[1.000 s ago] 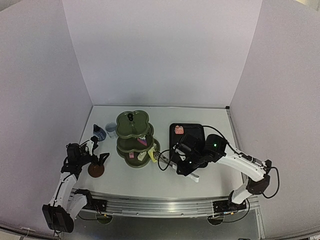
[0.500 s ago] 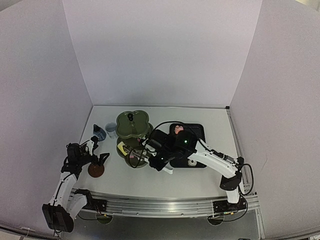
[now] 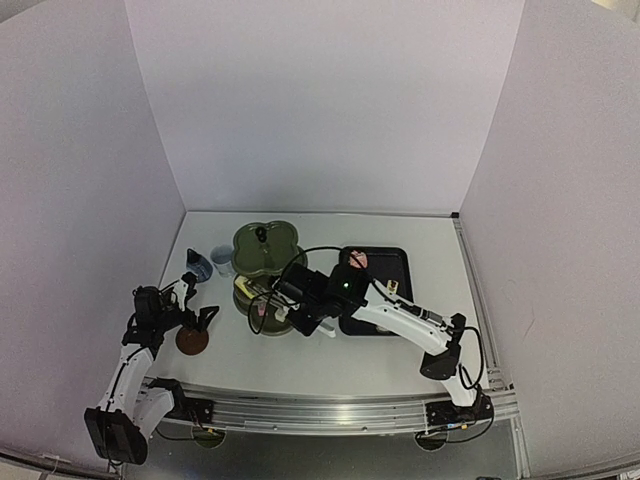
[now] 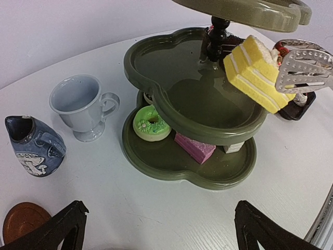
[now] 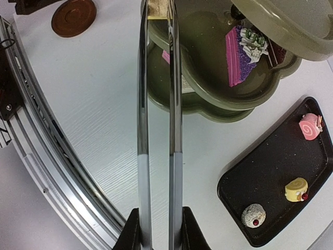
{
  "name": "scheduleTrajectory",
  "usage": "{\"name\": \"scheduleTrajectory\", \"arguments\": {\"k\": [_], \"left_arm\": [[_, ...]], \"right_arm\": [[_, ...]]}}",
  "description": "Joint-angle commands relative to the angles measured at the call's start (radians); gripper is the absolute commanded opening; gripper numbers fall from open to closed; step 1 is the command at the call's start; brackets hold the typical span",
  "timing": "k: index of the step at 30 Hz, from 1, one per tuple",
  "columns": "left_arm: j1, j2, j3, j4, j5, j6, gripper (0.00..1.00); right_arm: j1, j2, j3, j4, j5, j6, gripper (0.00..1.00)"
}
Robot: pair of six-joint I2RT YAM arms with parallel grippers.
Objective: Serve the afternoon tea
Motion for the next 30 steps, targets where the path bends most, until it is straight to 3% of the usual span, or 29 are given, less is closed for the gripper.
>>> {"name": "scheduleTrajectory", "arguments": {"k": [1, 14, 24, 30], "left_arm": [[-0.004, -0.006, 0.034, 0.012, 0.015, 0.003, 0.99], [-0.004, -0.014, 0.027, 0.013, 0.013, 0.003, 1.00], [-0.004, -0.015, 0.024, 0.012, 0.012, 0.003, 0.99], [-0.004, -0.014, 0.023, 0.013, 0.012, 0.002, 1.00]], "right_arm": [[-0.002, 0.027, 0.045, -0.107, 0.084, -0.019, 0.00], [-0.029, 0.077, 0.043, -0.091, 0.112, 0.002, 0.01], [-0.034, 0.085, 0.038, -0.074, 0.104, 0.011, 0.24], [-0.034, 0.076, 0.040, -0.055, 0.093, 0.022, 0.30]]}}
